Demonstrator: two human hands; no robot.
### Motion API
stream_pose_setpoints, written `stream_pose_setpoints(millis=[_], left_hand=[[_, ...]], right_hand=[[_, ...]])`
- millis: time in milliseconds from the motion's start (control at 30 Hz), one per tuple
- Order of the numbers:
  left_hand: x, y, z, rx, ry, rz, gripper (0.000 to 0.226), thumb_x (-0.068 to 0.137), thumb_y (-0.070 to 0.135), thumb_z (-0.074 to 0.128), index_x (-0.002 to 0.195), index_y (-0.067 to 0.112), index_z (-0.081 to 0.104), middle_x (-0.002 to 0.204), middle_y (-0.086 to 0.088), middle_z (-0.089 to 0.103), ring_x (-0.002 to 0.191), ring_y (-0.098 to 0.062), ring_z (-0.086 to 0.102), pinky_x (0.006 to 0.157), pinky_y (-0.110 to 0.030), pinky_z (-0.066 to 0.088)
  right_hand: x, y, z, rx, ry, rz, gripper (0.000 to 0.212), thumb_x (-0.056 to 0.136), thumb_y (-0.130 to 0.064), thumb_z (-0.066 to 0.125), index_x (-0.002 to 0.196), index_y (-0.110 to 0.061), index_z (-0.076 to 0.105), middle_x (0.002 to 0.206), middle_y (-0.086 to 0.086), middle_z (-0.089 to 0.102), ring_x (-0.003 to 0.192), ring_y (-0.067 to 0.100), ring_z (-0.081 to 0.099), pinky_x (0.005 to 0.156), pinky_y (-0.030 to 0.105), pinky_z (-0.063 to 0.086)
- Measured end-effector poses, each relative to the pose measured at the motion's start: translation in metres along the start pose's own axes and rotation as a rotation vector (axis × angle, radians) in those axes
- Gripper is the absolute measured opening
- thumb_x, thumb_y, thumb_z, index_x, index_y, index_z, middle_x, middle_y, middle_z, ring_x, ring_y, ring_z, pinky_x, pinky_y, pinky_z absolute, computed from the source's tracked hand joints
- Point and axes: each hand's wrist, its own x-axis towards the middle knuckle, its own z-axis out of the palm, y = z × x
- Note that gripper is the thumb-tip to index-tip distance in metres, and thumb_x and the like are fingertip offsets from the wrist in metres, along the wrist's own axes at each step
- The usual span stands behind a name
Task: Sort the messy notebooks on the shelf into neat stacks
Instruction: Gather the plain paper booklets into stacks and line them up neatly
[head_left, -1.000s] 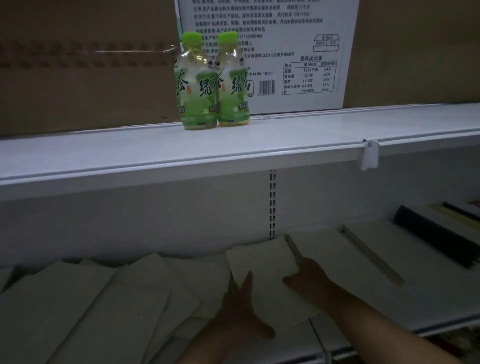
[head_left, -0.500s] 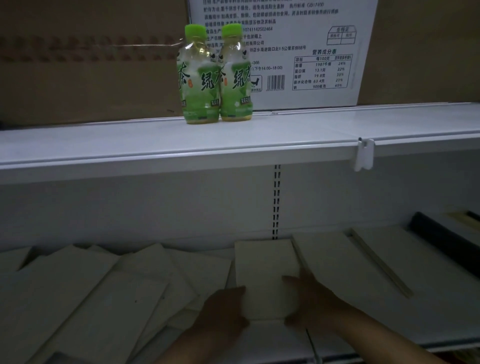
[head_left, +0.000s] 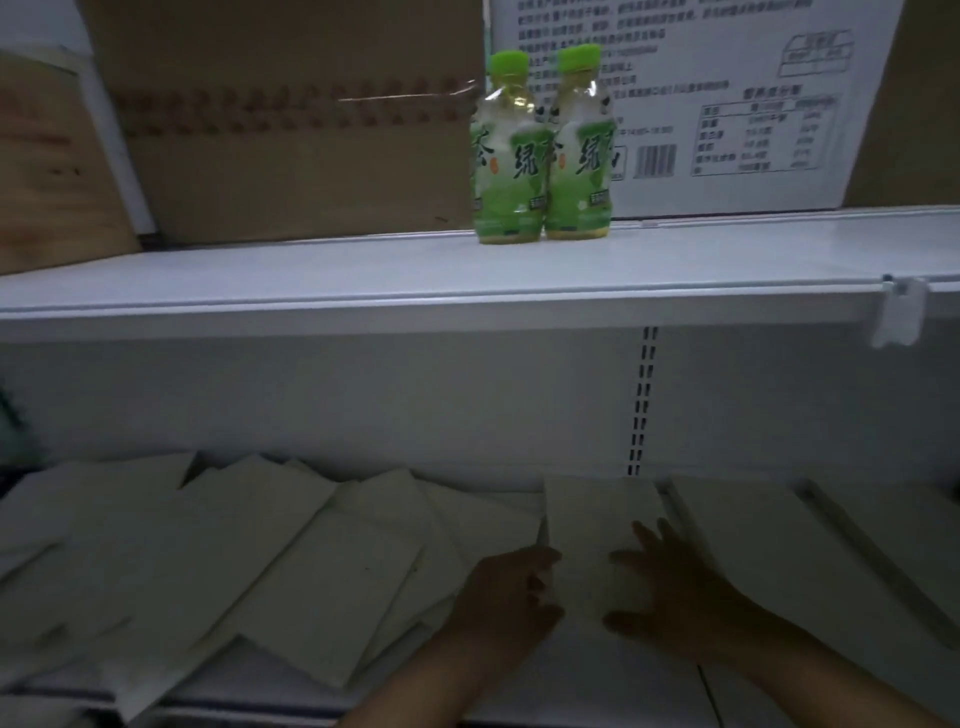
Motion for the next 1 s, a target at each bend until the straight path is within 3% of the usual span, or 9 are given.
stream_pose_setpoints(millis=[133,200,367,500,633,700,767,833,1000], left_hand=[[-0.016,-0.032,-0.047,-0.051,0.173,0.012,0.029,0.076,0.014,0.067,0.103,0.023,0.066,0.083,0.023,0.058,0.067,0.014,0.056,0.067,-0.007,0.045],[-0.028,-0.052,-0.073,-0.005,0.262,-0.023,0.023,0.079,0.016,0.065,0.101,0.022,0.069,0.081,0.015,0.064,0.066,0.008,0.058,0.067,-0.007,0.042],[-0.047,-0.101,-0.121,0.158,0.326,-0.207,0.024,0.089,0.02,0.053,0.108,0.026,0.067,0.112,0.005,0.067,0.102,-0.012,0.062,0.08,-0.012,0.041],[-0.052,-0.121,-0.134,0.131,0.246,-0.152,0.022,0.087,0.019,0.055,0.103,0.025,0.068,0.104,0.005,0.069,0.089,-0.005,0.064,0.065,-0.002,0.035],[-0.054,-0.134,-0.16,0.087,0.237,-0.057,0.027,0.077,0.028,0.061,0.102,0.023,0.069,0.101,0.014,0.065,0.079,0.018,0.054,0.077,-0.008,0.038],[-0.056,-0.149,-0.187,0.138,0.406,-0.13,0.025,0.08,0.023,0.064,0.104,0.026,0.066,0.111,0.011,0.061,0.103,-0.001,0.056,0.085,-0.012,0.035],[-0.06,-0.167,-0.217,0.277,0.536,-0.244,0.033,0.077,0.03,0.063,0.11,0.032,0.061,0.125,0.003,0.058,0.12,-0.016,0.049,0.096,-0.019,0.034],[-0.066,-0.183,-0.238,0.502,0.406,-0.463,0.054,0.08,0.039,0.062,0.131,0.033,0.046,0.143,0.001,0.042,0.133,-0.021,0.035,0.105,-0.028,0.032],[-0.068,-0.203,-0.262,0.537,0.201,-0.638,0.09,0.076,0.058,0.064,0.145,0.016,0.025,0.149,-0.008,0.031,0.137,-0.026,0.03,0.107,-0.033,0.032]], right_hand=[[0.019,-0.049,0.01,0.296,0.249,-0.18,0.048,0.084,-0.045,0.063,0.128,-0.027,0.053,0.131,-0.01,0.051,0.118,0.002,0.049,0.097,0.012,0.038],[0.033,-0.081,0.017,0.329,0.21,-0.233,0.039,0.086,-0.035,0.064,0.122,-0.022,0.059,0.109,-0.013,0.061,0.097,0.0,0.058,0.084,0.012,0.046],[0.071,-0.146,0.041,0.206,0.203,-0.244,0.053,0.089,-0.042,0.056,0.138,-0.027,0.041,0.128,-0.01,0.055,0.109,0.005,0.053,0.093,0.017,0.039],[0.092,-0.185,0.052,0.102,0.185,-0.131,0.077,0.086,-0.059,0.051,0.146,-0.018,0.026,0.142,0.002,0.04,0.131,0.02,0.038,0.107,0.028,0.032],[0.107,-0.196,0.046,0.098,0.103,-0.005,0.062,0.079,-0.054,0.063,0.127,-0.017,0.048,0.129,0.004,0.05,0.124,0.02,0.046,0.093,0.024,0.038],[0.112,-0.192,0.04,0.257,0.135,0.014,0.042,0.08,-0.038,0.069,0.113,-0.017,0.053,0.114,0.004,0.055,0.113,0.02,0.053,0.076,0.025,0.037],[0.114,-0.185,0.029,0.753,0.16,0.061,0.036,0.084,-0.013,0.068,0.116,-0.008,0.053,0.115,0.007,0.058,0.101,0.021,0.056,0.074,0.027,0.041],[0.11,-0.17,0.013,1.189,0.209,0.12,0.035,0.087,-0.001,0.061,0.121,-0.003,0.052,0.119,0.016,0.059,0.099,0.029,0.059,0.083,0.039,0.05],[0.099,-0.109,-0.01,1.295,0.405,0.178,0.077,0.064,-0.046,0.078,0.132,-0.022,0.051,0.132,0.007,0.055,0.112,0.032,0.056,0.098,0.052,0.043]])
